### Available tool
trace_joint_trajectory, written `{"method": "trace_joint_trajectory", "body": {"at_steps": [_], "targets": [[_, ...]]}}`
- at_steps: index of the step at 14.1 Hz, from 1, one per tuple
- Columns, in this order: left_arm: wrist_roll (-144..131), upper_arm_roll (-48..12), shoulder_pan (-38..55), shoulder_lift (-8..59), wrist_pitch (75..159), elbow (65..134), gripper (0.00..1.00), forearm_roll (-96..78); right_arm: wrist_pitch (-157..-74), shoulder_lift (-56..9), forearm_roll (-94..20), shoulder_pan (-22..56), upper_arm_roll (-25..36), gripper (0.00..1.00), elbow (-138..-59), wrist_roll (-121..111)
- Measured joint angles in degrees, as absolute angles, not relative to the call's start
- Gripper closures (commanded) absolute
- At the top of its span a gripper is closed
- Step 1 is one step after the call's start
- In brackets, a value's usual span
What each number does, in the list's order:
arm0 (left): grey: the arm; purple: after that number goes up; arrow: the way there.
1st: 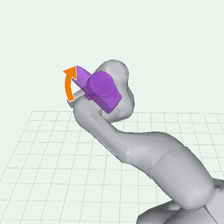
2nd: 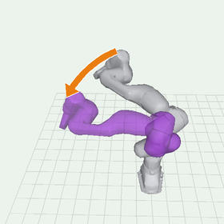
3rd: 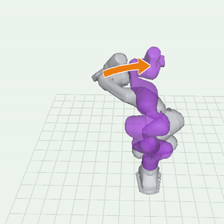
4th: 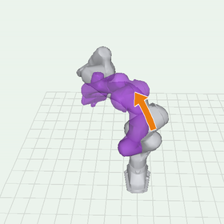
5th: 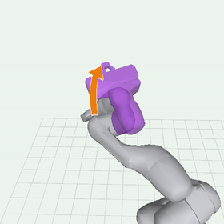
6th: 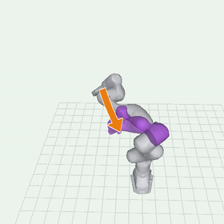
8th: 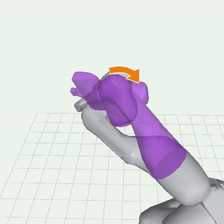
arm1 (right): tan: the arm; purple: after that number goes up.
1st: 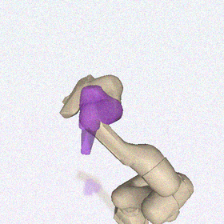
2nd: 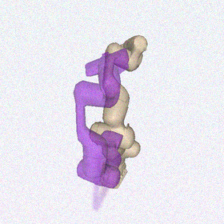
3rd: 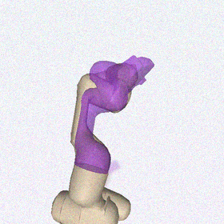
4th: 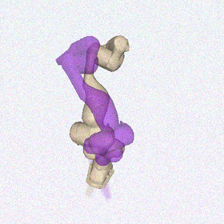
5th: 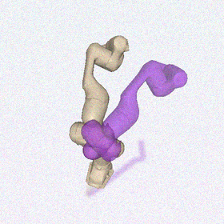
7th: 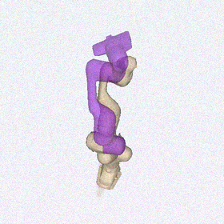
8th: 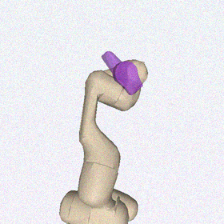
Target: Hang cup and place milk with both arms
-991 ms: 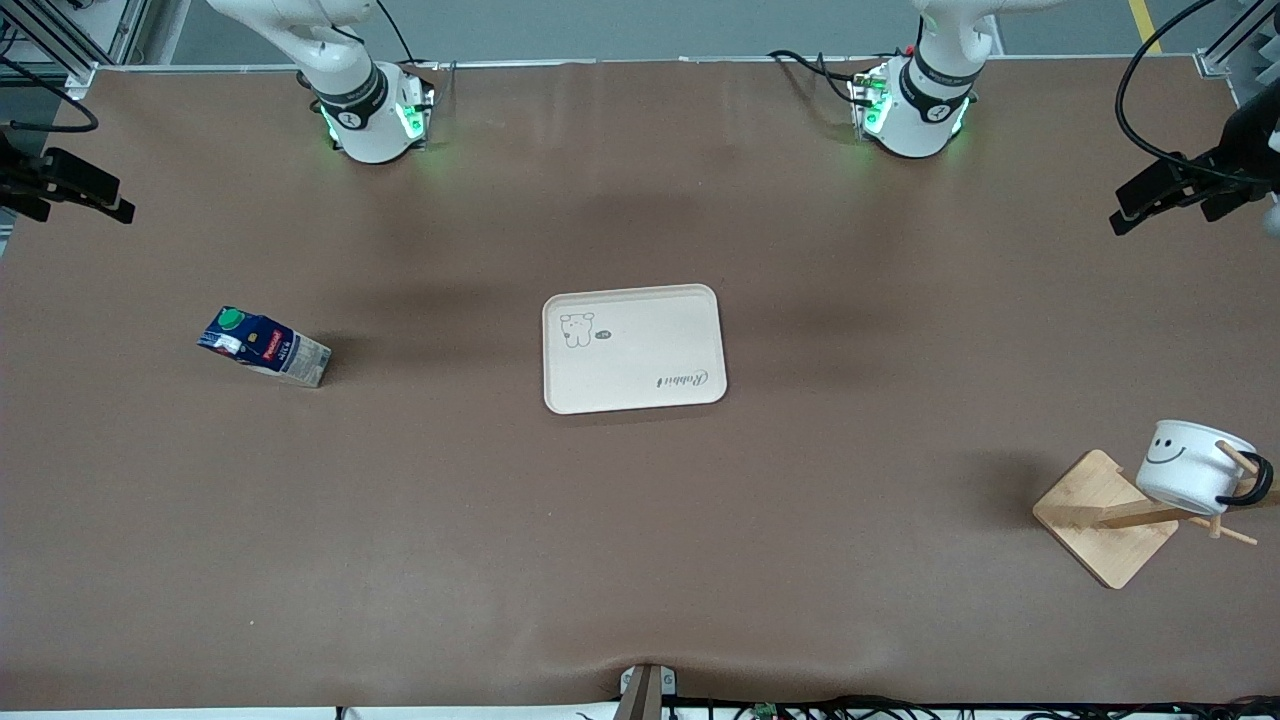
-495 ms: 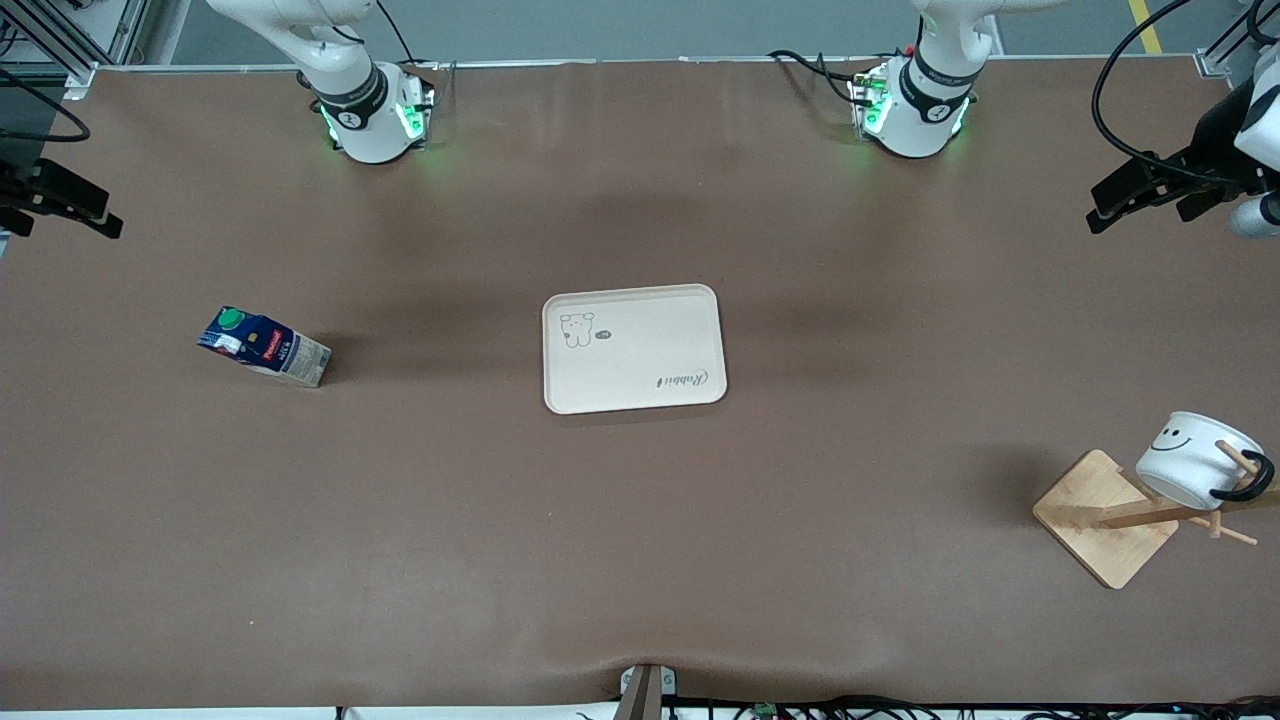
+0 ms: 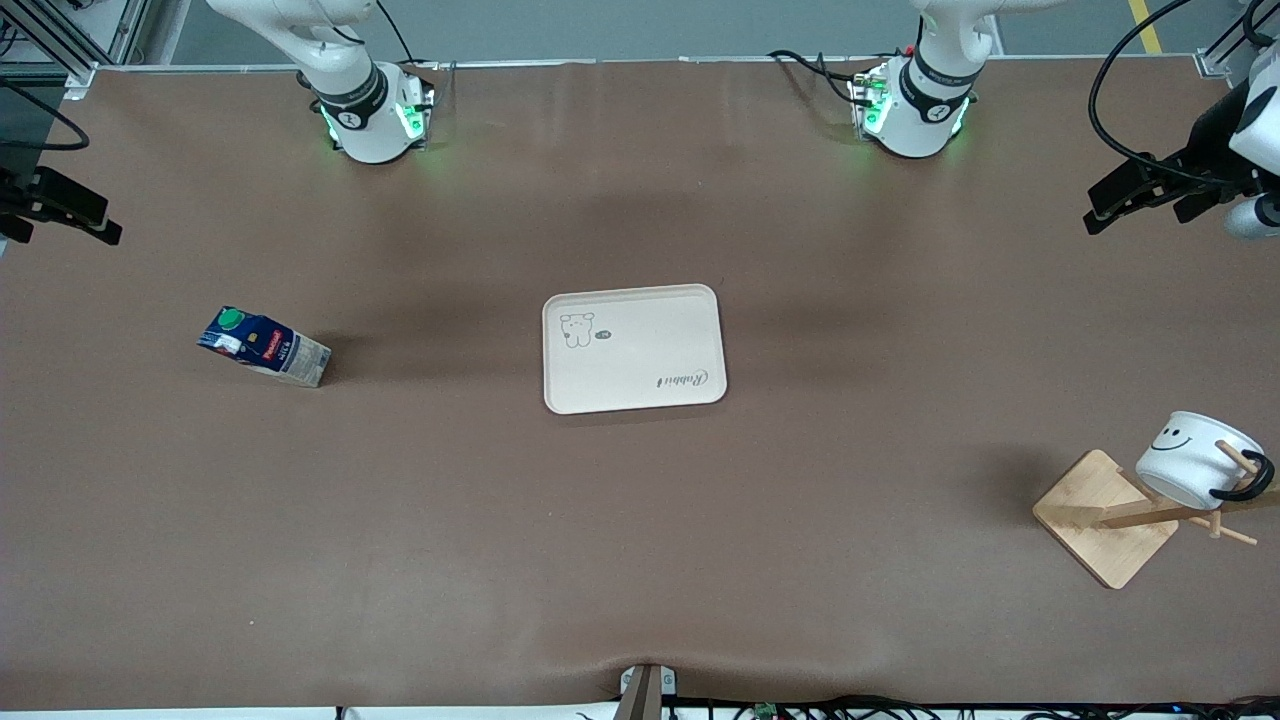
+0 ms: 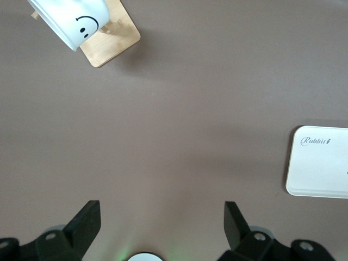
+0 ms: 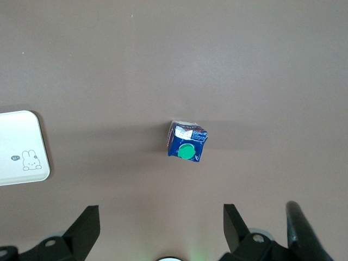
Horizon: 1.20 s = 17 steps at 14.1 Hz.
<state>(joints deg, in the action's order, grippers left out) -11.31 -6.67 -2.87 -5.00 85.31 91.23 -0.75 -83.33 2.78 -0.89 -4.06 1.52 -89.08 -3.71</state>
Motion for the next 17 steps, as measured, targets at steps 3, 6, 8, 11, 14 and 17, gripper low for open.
{"method": "trace_joint_trajectory", "body": {"at_steps": [3, 6, 8, 11, 14, 17], "targets": [[-13.31, -7.34, -2.88, -5.00, 85.31, 91.24, 0.00, 0.71, -83.33, 2.77, -0.89, -4.06, 1.52, 0.00, -89.08, -4.44], [-14.12, -8.05, -2.86, -5.00, 85.32, 91.24, 0.00, 0.98, -83.33, 2.77, -0.89, -4.06, 1.52, 0.00, -89.08, -4.63], [-14.19, -8.04, -2.92, -5.00, 85.52, 91.18, 0.00, 0.99, -83.45, 2.77, -0.89, -4.02, 1.39, 0.00, -89.03, -4.74], [-14.42, -8.04, -2.93, -5.00, 85.59, 91.13, 0.00, 1.00, -83.47, 2.70, -0.89, -4.01, 1.33, 0.00, -89.00, -4.75], [-14.48, -8.04, -2.92, -4.99, 85.61, 91.13, 0.00, 1.00, -83.69, 2.54, -0.90, -4.23, 1.57, 0.00, -88.80, -4.75], [-14.48, -8.04, -2.92, -4.95, 85.65, 91.13, 0.00, 1.00, -83.70, 2.54, -0.90, -4.33, 1.66, 0.00, -88.06, -4.75]]}}
